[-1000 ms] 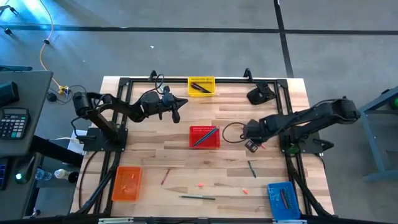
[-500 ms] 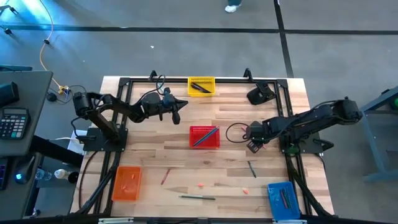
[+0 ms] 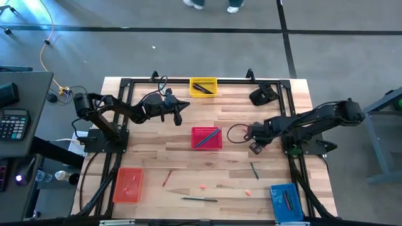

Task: Sort crayons/erasers/pens/pencils in bins
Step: Put the pink pencil into the red bin

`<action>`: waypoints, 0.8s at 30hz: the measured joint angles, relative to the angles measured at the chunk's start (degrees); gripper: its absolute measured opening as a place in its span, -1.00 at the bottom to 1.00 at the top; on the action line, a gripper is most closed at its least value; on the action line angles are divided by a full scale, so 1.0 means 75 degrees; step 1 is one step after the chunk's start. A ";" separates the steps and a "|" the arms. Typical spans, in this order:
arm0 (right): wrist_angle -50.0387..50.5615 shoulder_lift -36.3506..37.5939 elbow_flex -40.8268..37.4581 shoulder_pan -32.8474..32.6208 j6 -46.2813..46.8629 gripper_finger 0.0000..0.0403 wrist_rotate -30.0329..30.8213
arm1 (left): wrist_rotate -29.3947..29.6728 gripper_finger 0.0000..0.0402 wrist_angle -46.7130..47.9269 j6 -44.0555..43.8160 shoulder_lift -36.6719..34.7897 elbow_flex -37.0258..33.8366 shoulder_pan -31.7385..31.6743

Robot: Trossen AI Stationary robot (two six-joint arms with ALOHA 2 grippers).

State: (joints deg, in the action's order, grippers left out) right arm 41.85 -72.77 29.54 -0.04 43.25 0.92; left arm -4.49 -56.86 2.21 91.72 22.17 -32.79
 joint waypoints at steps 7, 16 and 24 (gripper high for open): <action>0.0917 -0.0005 0.1074 0.0073 -0.0615 -0.95 0.0492 | 0.0049 -0.96 0.0016 -0.0083 0.0000 0.0000 -0.0041; 0.2685 -0.0023 0.3134 0.0071 -0.1705 -0.97 0.1571 | 0.0094 -0.96 0.0316 -0.0481 -0.0003 0.0000 -0.0504; 0.3188 -0.1309 0.5111 0.0045 -0.4684 -0.97 0.2273 | 0.0090 -0.96 0.0497 -0.0583 -0.0003 0.0000 -0.0519</action>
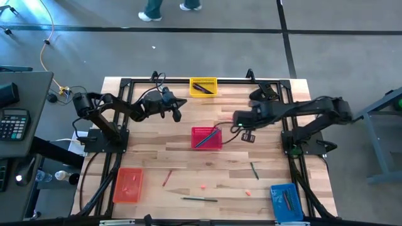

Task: Sort crayons/erasers/pens/pencils in bins
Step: Put the pink pencil into the red bin

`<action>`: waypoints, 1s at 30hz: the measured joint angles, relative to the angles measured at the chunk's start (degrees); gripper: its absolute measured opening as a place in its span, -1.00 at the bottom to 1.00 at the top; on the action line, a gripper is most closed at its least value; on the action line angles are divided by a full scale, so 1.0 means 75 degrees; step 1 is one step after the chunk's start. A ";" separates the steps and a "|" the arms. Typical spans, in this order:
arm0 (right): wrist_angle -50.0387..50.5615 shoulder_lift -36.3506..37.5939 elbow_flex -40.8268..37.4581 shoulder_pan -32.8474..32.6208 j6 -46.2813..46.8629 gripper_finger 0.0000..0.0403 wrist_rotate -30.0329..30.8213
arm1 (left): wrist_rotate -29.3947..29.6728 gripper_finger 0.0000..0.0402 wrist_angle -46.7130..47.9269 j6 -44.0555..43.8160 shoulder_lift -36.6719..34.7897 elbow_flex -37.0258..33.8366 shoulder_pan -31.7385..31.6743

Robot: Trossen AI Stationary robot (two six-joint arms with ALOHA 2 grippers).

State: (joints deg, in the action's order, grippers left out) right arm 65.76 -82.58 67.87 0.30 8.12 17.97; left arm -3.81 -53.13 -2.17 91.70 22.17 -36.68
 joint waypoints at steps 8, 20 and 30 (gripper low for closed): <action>0.0286 -0.2392 0.1923 -0.0003 -0.3286 -0.97 0.0371 | -0.0058 -0.96 0.0002 -0.0032 0.0000 -0.0001 -0.0002; 0.0182 -0.4057 0.3326 -0.0267 -0.6209 -0.98 0.0760 | -0.0067 -0.96 0.0124 -0.0091 0.0000 -0.0003 0.0001; -0.0666 -0.4119 0.3328 -0.0758 -0.7067 -0.98 0.0744 | -0.0085 -0.96 0.0153 -0.0091 0.0000 -0.0003 0.0004</action>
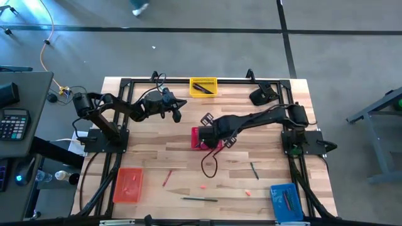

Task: Sort crayons/erasers/pens/pencils in bins
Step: Put the pink pencil into the red bin

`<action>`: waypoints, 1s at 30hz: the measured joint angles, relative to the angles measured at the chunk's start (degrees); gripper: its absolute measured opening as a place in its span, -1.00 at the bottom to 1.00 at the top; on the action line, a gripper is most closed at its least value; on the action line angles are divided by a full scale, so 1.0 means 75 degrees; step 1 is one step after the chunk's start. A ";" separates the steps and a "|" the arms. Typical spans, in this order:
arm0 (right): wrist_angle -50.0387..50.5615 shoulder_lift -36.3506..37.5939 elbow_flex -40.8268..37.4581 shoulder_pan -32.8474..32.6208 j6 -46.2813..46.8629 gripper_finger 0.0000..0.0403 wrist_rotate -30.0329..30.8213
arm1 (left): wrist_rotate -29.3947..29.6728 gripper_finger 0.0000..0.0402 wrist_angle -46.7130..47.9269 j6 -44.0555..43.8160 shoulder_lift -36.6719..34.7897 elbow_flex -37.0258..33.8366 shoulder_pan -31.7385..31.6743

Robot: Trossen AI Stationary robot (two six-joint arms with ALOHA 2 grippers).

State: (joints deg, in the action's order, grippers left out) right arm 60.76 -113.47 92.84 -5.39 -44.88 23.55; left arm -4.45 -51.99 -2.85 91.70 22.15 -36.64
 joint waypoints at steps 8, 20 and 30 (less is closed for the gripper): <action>0.0033 -0.0244 0.0000 -0.0088 0.0345 -0.98 -0.0023 | -0.0032 -0.96 -0.0006 0.0000 0.0000 0.0000 0.0006; -0.0158 -0.0281 0.0000 -0.0081 0.0740 -0.98 -0.0462 | -0.0061 -0.96 -0.0009 0.0003 0.0000 0.0000 0.0053; -0.0284 -0.0280 0.0000 -0.0081 0.1033 -0.98 -0.0716 | -0.0064 -0.96 -0.0009 0.0003 0.0000 0.0000 0.0053</action>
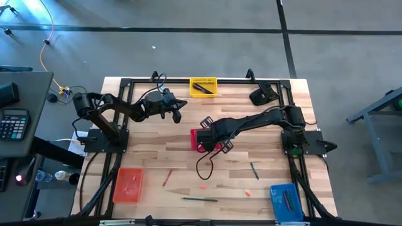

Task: Sort crayons/erasers/pens/pencils in bins
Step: Put the pink pencil into the red bin

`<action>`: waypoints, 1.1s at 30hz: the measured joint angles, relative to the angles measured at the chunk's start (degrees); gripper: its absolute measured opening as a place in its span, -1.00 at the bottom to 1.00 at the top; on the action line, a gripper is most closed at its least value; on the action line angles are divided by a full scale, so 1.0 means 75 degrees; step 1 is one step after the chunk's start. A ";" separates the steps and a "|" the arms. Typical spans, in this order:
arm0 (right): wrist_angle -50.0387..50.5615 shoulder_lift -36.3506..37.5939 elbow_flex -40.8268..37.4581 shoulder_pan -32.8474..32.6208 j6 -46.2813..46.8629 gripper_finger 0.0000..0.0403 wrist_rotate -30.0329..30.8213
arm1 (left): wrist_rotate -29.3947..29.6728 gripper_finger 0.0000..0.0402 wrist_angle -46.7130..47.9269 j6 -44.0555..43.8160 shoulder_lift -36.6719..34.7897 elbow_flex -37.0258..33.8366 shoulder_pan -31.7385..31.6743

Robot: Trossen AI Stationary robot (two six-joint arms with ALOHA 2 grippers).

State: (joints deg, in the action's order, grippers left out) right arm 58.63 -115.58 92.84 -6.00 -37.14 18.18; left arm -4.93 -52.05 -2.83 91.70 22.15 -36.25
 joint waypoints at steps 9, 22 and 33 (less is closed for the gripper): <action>-0.0020 0.0001 0.0000 0.0020 -0.0109 -0.98 -0.0164 | 0.0000 -0.96 0.0000 0.0000 0.0000 0.0000 0.0000; 0.0078 0.0001 0.0000 0.0301 -0.0700 -0.98 0.0379 | 0.0000 -0.96 0.0000 0.0000 0.0000 0.0000 0.0000; 0.0019 0.0001 -0.0003 0.0300 -0.0943 -0.89 0.0107 | 0.0000 -0.96 0.0000 0.0001 0.0000 0.0000 0.0000</action>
State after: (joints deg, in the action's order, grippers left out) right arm 58.77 -115.57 92.82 -3.75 -44.21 18.99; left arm -4.93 -52.05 -2.82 91.70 22.15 -36.25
